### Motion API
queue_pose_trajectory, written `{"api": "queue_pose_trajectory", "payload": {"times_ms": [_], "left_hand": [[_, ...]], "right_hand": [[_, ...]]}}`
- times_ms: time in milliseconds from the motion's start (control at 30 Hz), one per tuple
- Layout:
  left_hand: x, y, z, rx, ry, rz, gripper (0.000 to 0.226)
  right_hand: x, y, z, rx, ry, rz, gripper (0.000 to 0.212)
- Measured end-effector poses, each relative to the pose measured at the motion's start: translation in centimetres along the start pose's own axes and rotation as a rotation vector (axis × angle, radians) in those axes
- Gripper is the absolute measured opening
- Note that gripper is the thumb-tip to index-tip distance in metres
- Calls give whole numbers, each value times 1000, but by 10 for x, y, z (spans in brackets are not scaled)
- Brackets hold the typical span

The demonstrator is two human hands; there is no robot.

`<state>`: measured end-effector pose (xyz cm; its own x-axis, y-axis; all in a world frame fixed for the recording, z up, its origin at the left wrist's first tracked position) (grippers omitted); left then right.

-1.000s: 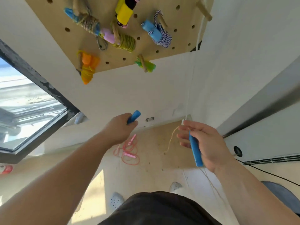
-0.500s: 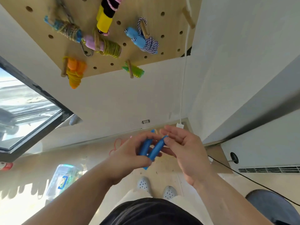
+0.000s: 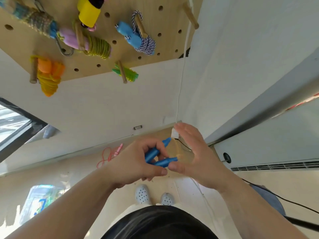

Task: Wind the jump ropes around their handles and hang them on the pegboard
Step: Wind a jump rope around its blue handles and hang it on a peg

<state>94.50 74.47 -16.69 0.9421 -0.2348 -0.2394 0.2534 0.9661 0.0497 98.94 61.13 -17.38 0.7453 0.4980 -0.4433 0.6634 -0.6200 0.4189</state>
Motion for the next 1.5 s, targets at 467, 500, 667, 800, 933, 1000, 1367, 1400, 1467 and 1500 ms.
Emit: {"api": "queue_pose_trajectory", "payload": {"times_ms": [467, 500, 667, 800, 933, 1000, 1367, 1400, 1467, 1500], "left_hand": [[51, 14, 3, 798, 54, 114, 26], [56, 17, 7, 868, 65, 184, 27], [78, -4, 47, 976, -72, 375, 27], [102, -9, 53, 995, 4, 399, 19], [113, -11, 54, 994, 67, 461, 30], [117, -14, 57, 1045, 42, 480, 32], [127, -38, 56, 637, 37, 452, 23], [127, -38, 56, 645, 36, 438, 23], [127, -33, 59, 668, 44, 426, 21], [126, -29, 60, 671, 50, 432, 19]], "right_hand": [[56, 31, -31, -64, 134, 153, 50], [62, 36, -30, -66, 127, 155, 50], [71, 68, -26, -5, 135, 41, 49], [78, 104, -16, -37, 139, -43, 43], [76, 133, -16, -214, 220, -128, 38], [74, 144, -17, -217, 245, -175, 39], [60, 173, -37, -49, 369, -104, 36], [62, 174, -37, -51, 364, -98, 34], [64, 173, -36, -72, 345, -109, 22], [64, 172, -36, -90, 334, -118, 13]]}}
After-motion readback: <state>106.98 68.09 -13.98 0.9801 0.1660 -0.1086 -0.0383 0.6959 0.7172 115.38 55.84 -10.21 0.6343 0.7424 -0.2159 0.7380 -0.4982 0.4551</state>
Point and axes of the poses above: each hand's wrist, its own x-axis towards the middle knuckle, its own y-axis out of the back of the hand, z = x × y, the point moved 10 cm from there along x, towards the middle knuckle, and after that the axes turned 9 degrees about -y, right-handed, at the moved point
